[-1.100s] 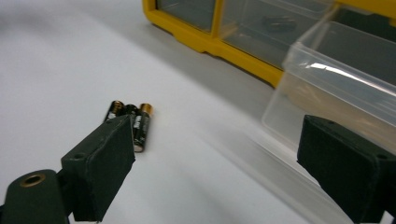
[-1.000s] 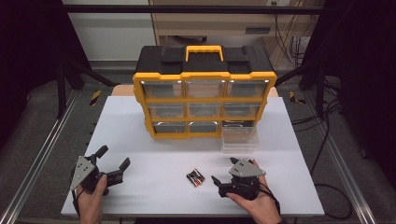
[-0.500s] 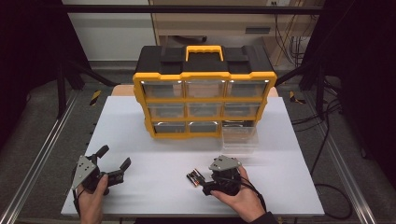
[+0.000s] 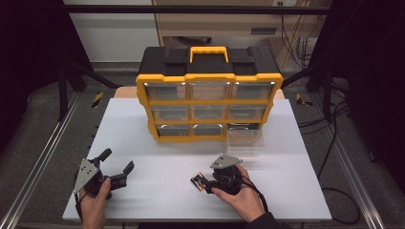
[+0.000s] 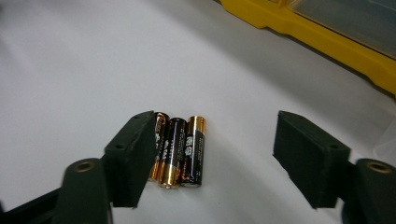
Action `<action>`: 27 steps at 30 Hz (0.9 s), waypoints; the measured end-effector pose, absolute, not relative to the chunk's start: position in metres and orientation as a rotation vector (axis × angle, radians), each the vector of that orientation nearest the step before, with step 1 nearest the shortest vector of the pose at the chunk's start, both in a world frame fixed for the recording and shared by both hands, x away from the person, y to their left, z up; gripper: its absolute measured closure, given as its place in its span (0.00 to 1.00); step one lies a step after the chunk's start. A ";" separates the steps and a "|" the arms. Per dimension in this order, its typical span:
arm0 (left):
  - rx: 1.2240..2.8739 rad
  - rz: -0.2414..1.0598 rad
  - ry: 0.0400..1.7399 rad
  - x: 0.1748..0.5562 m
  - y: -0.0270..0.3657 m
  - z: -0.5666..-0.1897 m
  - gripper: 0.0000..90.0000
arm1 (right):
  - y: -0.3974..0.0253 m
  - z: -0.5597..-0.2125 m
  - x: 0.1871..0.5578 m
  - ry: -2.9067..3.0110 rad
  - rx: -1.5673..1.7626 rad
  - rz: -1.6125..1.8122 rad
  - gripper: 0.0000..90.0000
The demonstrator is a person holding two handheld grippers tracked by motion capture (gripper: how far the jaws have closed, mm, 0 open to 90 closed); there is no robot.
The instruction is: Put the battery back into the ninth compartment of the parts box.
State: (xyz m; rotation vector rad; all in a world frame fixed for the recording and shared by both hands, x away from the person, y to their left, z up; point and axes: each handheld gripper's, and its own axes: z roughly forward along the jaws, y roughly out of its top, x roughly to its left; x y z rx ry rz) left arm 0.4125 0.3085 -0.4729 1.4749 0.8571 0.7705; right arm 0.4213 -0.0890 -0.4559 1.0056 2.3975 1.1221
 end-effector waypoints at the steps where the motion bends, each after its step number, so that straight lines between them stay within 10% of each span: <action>1: 1.475 0.773 0.857 0.413 0.308 -0.473 0.02 | -0.089 -0.456 0.421 2.401 1.004 1.123 0.37; 27: 1.499 0.763 0.851 0.414 0.305 -0.474 0.02 | -0.079 -0.472 0.430 2.511 1.114 1.037 0.76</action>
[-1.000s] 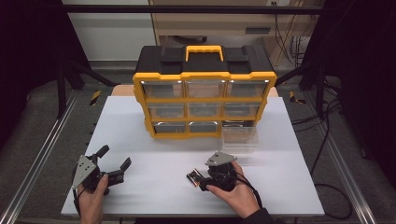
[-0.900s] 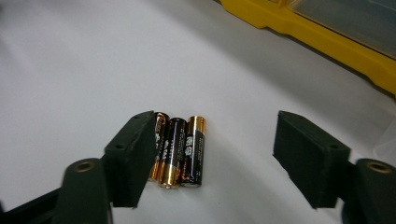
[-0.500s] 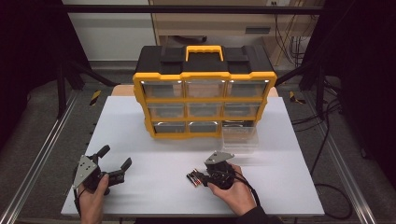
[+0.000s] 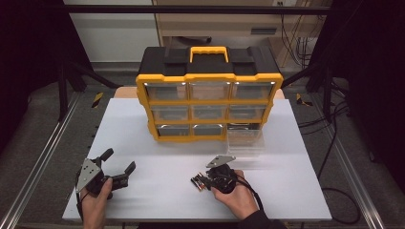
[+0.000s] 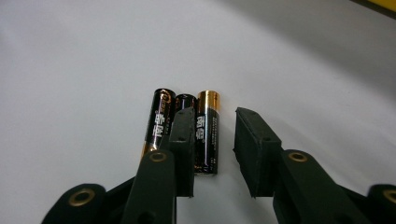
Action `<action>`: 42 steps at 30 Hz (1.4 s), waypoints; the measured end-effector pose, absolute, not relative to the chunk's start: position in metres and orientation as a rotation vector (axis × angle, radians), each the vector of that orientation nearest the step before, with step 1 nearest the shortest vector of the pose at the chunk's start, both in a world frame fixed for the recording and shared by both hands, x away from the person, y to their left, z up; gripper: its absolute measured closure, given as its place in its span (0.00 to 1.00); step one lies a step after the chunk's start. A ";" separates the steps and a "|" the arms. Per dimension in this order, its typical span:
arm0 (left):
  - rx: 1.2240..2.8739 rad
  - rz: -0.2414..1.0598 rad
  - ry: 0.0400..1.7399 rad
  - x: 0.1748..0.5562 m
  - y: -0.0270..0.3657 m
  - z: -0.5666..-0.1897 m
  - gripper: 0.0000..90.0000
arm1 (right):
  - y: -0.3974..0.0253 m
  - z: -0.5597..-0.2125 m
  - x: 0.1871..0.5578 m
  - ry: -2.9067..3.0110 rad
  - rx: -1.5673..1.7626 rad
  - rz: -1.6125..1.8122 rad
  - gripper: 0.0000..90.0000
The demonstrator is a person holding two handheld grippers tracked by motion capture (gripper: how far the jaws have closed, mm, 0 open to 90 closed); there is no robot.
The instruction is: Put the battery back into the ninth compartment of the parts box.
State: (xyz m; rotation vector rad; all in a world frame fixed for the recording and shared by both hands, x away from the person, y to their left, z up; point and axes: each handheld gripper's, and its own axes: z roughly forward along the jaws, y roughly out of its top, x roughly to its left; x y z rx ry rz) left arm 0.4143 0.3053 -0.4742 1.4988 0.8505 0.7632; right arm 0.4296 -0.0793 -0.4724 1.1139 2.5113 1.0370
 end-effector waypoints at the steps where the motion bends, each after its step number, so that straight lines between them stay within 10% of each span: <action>1: 1.501 0.764 0.849 0.414 0.305 -0.474 0.02 | -0.079 -0.473 0.430 2.517 1.123 1.037 0.78; 42: 1.498 0.769 0.856 0.414 0.307 -0.474 0.02 | -0.111 -0.435 0.411 2.279 1.005 1.207 0.85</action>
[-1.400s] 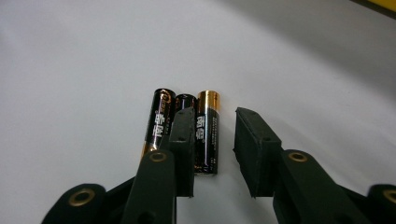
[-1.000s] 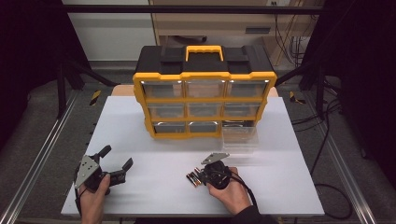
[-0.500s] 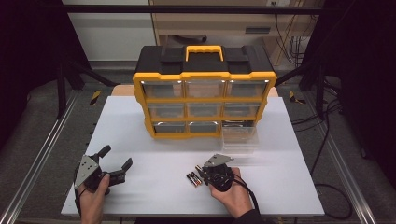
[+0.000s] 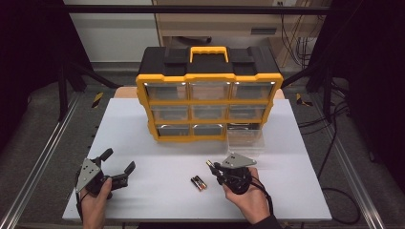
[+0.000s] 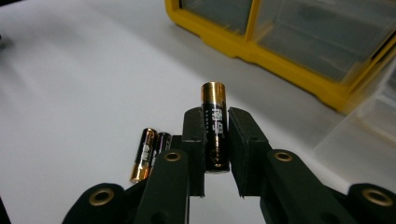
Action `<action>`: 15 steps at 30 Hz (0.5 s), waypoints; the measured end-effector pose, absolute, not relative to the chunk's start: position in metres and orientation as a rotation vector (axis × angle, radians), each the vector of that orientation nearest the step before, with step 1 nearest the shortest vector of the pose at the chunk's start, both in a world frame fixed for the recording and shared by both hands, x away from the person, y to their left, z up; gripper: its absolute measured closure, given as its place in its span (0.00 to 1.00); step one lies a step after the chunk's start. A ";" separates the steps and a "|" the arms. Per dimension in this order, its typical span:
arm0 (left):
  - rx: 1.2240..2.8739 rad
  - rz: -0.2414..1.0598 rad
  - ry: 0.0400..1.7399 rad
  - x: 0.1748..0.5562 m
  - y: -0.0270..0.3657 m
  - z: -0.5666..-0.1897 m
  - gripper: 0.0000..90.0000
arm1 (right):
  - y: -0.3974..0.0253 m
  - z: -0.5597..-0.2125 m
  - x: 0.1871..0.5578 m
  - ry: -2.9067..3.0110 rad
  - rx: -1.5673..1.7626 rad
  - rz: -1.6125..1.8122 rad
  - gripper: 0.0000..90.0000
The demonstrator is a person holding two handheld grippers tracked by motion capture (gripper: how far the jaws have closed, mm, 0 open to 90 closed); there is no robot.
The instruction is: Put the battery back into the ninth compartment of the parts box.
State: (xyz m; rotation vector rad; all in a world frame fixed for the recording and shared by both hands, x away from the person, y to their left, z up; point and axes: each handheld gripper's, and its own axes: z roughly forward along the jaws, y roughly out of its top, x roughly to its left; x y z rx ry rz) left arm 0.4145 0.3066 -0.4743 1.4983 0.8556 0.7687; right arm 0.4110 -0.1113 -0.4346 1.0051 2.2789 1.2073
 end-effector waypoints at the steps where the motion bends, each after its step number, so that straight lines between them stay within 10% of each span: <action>1: 1.498 0.769 0.856 0.414 0.307 -0.474 0.02 | -0.113 -0.431 0.410 2.269 1.004 1.215 0.85; 15: 1.498 0.770 0.856 0.414 0.307 -0.474 0.02 | -0.145 -0.384 0.420 2.131 0.998 1.270 0.85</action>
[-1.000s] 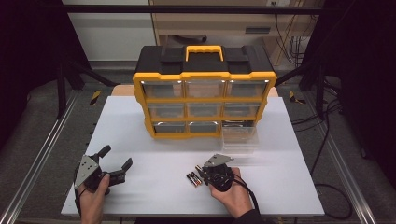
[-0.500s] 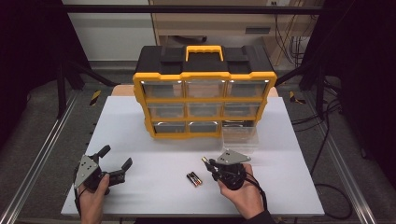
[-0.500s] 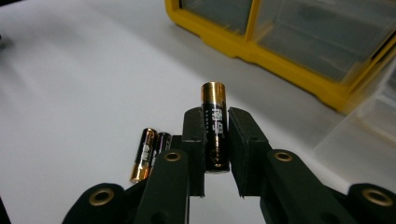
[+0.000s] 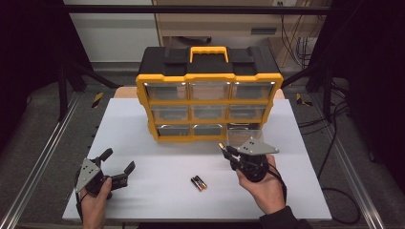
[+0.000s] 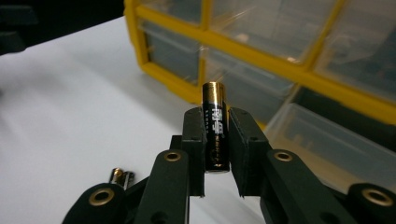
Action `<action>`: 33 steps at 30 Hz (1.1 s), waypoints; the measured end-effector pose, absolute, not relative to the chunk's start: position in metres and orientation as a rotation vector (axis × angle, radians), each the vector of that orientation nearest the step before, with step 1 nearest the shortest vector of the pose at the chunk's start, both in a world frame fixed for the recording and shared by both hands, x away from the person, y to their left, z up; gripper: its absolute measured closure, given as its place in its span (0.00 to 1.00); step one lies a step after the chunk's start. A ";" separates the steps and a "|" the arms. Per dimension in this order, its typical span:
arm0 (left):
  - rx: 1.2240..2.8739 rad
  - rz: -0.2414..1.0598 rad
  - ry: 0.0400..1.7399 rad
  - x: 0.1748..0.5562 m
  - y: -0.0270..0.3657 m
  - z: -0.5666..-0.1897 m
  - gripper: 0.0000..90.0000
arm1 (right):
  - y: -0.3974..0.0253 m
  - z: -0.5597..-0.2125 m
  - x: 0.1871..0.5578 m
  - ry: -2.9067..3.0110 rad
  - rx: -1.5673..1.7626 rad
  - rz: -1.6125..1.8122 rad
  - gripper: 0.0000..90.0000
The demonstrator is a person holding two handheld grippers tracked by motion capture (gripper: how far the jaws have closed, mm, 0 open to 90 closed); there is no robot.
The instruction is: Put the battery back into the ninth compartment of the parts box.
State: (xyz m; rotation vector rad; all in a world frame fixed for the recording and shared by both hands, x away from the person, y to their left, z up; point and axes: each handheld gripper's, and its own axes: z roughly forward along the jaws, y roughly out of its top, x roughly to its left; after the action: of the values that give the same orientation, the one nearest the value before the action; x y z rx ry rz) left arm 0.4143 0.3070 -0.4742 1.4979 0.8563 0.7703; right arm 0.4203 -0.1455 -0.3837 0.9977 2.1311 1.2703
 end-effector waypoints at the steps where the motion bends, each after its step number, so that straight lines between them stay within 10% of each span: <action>1: 1.498 0.770 0.856 0.414 0.307 -0.474 0.02 | -0.149 -0.381 0.422 2.118 1.011 1.274 0.85; 33: 1.492 0.770 0.858 0.414 0.308 -0.474 0.02 | -0.205 -0.373 0.475 2.144 1.202 1.137 0.85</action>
State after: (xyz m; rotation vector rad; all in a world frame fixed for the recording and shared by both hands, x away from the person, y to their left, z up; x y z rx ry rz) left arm 0.4142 0.3079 -0.4740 1.4919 0.8580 0.7700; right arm 0.4751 -0.2048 -0.3735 1.2017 2.1435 1.1367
